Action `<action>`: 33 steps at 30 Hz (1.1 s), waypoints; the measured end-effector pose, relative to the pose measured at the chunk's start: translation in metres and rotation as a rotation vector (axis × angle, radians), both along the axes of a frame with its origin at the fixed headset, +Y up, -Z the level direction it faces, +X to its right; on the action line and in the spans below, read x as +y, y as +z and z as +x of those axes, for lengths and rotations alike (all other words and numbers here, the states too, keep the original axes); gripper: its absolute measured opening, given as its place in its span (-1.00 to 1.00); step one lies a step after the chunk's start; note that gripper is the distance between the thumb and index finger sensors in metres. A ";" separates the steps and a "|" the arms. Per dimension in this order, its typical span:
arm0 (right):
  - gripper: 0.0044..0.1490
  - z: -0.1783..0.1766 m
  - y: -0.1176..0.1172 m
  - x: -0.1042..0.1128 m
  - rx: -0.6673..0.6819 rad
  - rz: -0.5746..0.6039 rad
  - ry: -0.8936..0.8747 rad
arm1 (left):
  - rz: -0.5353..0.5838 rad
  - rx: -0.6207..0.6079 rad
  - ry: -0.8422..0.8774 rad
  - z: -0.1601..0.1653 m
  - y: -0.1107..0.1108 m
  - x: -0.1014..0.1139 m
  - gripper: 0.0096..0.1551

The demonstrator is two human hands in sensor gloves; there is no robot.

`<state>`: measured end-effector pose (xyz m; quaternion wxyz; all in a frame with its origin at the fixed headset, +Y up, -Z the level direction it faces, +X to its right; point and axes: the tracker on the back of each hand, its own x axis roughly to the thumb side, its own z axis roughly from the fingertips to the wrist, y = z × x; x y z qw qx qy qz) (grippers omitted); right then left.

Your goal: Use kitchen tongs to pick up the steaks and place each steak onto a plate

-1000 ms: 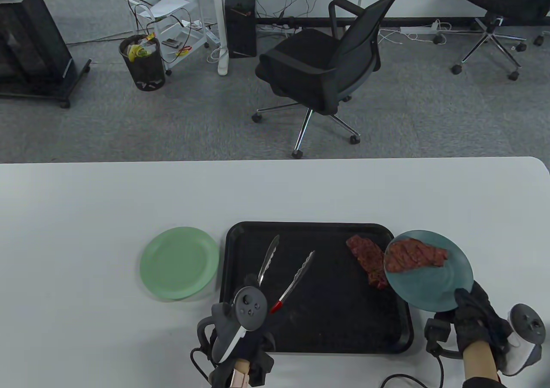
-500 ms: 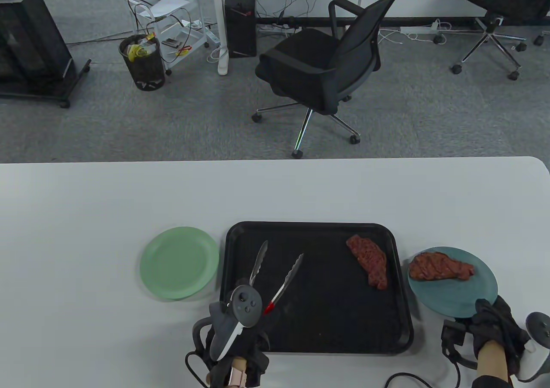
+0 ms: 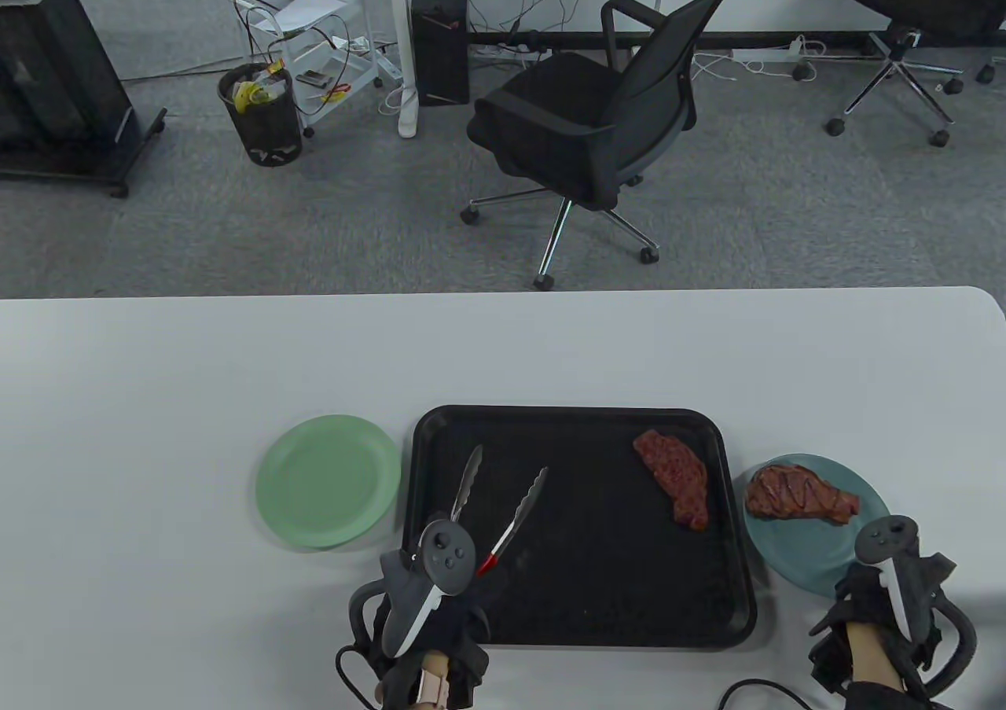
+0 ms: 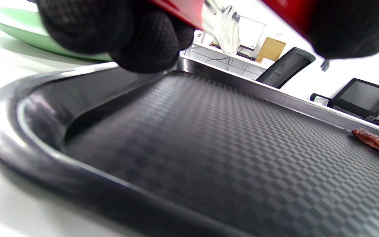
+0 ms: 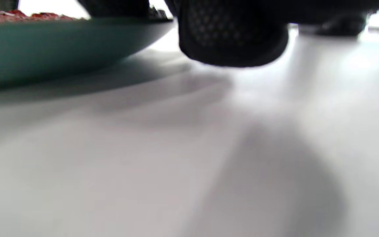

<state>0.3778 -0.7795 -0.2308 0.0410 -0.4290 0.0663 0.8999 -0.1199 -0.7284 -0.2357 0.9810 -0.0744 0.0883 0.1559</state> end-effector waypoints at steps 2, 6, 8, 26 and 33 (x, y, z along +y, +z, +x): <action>-0.11 -0.008 0.002 0.013 0.059 0.060 0.133 | -0.001 0.011 0.005 -0.002 0.000 0.000 0.27; -0.11 -0.030 0.000 0.026 0.249 0.213 0.047 | -0.002 0.028 0.009 -0.004 0.000 -0.001 0.27; -0.11 -0.043 -0.002 0.030 0.366 0.291 -0.073 | 0.002 0.030 0.005 -0.004 0.000 -0.001 0.27; -0.06 -0.146 -0.006 0.035 0.870 0.409 -0.564 | 0.010 0.049 0.047 -0.005 0.000 -0.002 0.28; 0.01 -0.151 -0.007 0.030 0.877 0.414 -0.788 | 0.034 0.002 0.165 0.006 0.003 0.004 0.24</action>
